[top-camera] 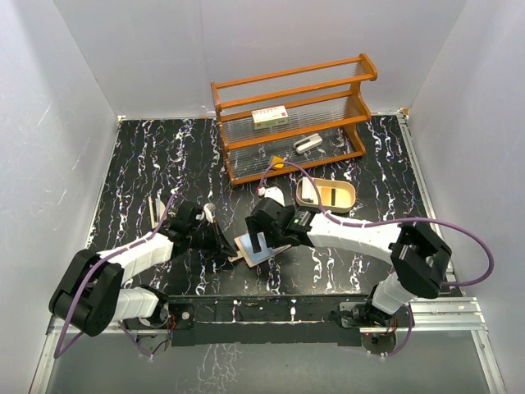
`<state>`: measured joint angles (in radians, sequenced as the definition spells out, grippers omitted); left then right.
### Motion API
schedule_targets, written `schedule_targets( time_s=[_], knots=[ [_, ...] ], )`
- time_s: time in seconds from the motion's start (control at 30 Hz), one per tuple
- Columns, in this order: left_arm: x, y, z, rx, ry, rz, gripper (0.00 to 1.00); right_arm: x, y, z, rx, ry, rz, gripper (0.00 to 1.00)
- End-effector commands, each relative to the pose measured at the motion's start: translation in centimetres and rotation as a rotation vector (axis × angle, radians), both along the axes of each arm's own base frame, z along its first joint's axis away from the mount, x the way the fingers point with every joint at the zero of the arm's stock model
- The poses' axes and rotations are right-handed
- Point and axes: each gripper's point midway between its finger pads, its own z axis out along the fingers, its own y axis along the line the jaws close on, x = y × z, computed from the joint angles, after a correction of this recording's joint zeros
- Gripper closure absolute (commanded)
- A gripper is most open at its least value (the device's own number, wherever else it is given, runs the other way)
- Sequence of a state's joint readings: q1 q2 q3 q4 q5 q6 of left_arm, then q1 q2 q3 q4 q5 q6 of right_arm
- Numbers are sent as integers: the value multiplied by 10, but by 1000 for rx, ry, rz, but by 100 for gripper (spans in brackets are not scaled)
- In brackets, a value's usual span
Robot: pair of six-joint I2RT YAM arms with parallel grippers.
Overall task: Put the credit cards into the card holder
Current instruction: Turn over the card slot in the card holder.
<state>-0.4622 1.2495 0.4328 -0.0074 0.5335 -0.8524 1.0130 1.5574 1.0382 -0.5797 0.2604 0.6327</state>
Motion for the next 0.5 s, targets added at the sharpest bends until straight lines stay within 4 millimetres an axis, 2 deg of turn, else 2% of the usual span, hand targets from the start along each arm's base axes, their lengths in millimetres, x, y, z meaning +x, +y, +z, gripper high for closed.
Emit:
schedule_targets(
  time_s=[0.0,0.17,0.27,0.47],
  knots=[
    [-4,2,-7,19,21,-2,100,6,21,41,120,-58,24,2],
    [-1,5,-11,49,30,3,100,6,30,48,161,-56,47,6],
    [5,11,-14,90,33,15,100,12,28,49,155,-85,30,8],
    [18,17,-16,113,39,23,100,19,26,53,152,-103,21,23]
  ],
)
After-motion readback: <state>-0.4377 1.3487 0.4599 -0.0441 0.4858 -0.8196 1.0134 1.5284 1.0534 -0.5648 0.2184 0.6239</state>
